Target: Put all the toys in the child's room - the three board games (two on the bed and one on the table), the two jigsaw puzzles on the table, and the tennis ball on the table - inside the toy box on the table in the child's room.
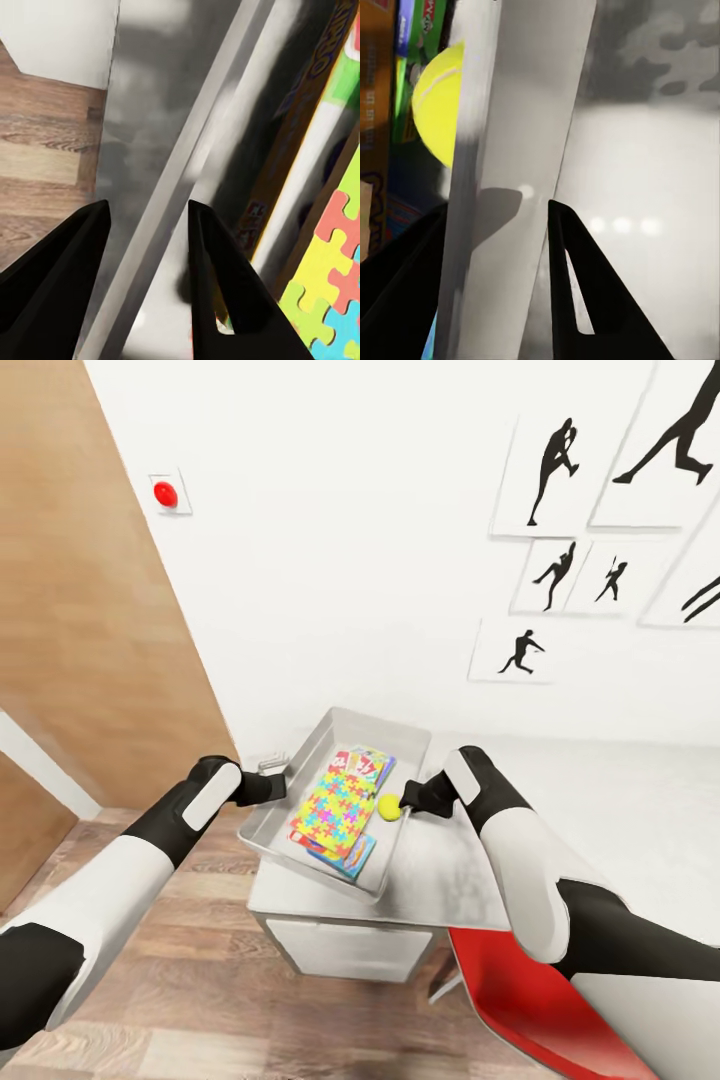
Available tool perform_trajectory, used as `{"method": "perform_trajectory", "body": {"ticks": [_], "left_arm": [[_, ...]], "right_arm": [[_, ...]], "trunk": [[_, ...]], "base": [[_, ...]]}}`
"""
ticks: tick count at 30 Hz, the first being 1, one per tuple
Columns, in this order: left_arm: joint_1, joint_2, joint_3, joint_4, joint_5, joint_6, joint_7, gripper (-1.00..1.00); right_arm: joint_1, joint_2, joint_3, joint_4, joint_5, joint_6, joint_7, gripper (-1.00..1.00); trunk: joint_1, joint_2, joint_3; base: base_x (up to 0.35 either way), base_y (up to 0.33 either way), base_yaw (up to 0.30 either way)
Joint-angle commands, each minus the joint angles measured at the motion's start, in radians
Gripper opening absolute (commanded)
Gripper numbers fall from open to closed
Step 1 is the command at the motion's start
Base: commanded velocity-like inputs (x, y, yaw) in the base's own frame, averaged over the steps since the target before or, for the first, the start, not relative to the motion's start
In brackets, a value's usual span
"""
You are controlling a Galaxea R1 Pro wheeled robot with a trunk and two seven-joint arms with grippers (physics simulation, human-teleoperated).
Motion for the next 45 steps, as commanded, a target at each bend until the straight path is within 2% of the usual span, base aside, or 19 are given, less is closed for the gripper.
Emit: {"method": "perform_trajectory", "body": {"ticks": [1, 28, 35, 45], "left_arm": [[-0.001, 0.000, -0.012, 0.001, 0.013, 0.006, 0.010, -1.00], [-0.002, -0.003, -0.012, 0.001, 0.013, 0.006, 0.012, -1.00], [-0.002, -0.004, -0.012, 0.001, 0.013, 0.006, 0.013, -1.00], [-0.003, -0.005, -0.013, 0.001, 0.013, 0.006, 0.014, -1.00]], "right_arm": [[0.000, 0.010, -0.014, 0.007, 0.020, 0.004, -0.009, -1.00], [0.002, 0.010, -0.014, 0.007, 0.022, 0.004, -0.004, -1.00], [0.004, 0.010, -0.013, 0.007, 0.023, 0.000, -0.003, -1.00], [0.009, 0.010, -0.012, 0.006, 0.024, -0.002, -0.002, -1.00]], "trunk": [[0.005, -0.001, -0.002], [0.005, -0.001, -0.002], [0.005, -0.001, -0.002], [0.005, -0.001, -0.002]], "base": [[0.003, -0.005, 0.230], [-0.058, -0.017, 0.274], [0.015, -0.041, 0.101], [0.085, -0.215, 0.014]]}}
